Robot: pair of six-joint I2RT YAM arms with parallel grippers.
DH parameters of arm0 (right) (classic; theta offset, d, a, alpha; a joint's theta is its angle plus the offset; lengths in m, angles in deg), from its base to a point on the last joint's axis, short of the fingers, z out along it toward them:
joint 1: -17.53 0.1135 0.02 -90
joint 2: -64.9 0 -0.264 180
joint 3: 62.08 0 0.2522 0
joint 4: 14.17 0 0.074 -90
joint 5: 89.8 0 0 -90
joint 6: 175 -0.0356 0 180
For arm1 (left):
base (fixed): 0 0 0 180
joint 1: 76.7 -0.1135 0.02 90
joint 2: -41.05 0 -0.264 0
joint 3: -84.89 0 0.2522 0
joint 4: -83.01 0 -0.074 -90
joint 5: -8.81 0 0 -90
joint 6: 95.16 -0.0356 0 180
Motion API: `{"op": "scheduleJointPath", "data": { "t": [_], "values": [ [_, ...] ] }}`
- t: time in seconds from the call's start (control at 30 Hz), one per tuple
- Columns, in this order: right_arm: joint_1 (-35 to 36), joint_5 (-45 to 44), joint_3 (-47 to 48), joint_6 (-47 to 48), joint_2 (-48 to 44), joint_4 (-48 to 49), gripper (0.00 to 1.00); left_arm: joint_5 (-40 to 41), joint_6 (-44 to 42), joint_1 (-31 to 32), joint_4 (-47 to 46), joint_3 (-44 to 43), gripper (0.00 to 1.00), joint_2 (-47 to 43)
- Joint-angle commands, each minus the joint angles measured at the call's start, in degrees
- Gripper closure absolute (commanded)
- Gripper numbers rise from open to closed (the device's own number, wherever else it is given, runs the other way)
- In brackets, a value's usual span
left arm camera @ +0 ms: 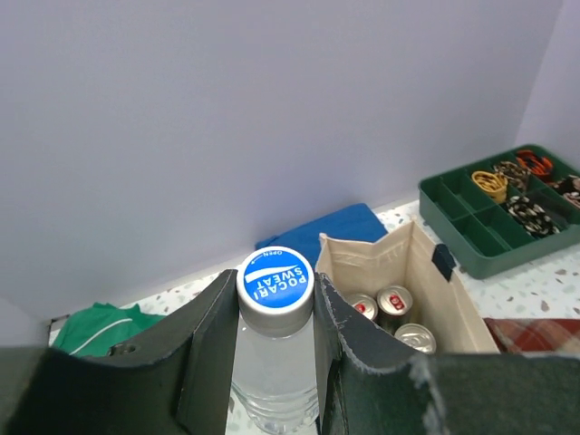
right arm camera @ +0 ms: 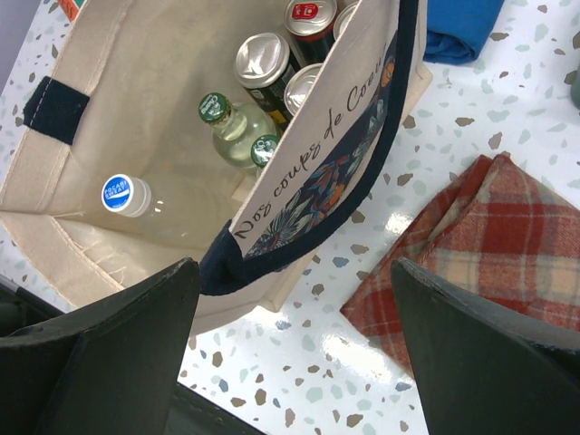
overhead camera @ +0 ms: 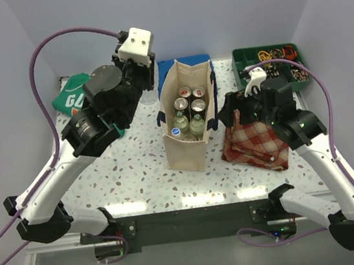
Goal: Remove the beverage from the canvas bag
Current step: Place the drink at the center of the board.
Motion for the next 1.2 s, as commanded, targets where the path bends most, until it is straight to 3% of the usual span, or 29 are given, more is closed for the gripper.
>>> {"op": "scheduleJointPath", "data": {
  "t": [0.0,0.1,0.3,0.43,0.7,1.17],
  "values": [
    [0.1,0.2,0.0,-0.8,0.0,2.1,0.1,2.7,-2.1,-5.1,-11.7,-0.3,1.0,-2.7],
    [0.0,0.4,0.0,-0.7,0.1,2.1,0.1,-1.8,1.1,-10.2,-10.7,1.1,1.0,-2.8],
    [0.1,0.4,-0.2,-0.8,0.2,2.1,0.1,-3.8,2.4,-13.5,-12.3,4.1,1.0,-2.1],
    [0.0,0.3,-0.2,-0.7,0.2,2.1,0.1,-9.3,5.6,-18.1,-11.4,5.6,1.0,0.0],
    [0.0,-0.4,-0.1,-0.6,-1.0,1.1,0.1,-19.3,11.5,-28.2,-17.0,15.1,1.0,1.9],
    [0.1,-0.7,0.2,0.0,-0.7,0.4,0.1,-24.9,15.2,-31.9,-31.4,25.5,1.0,8.1]
  ]
}}
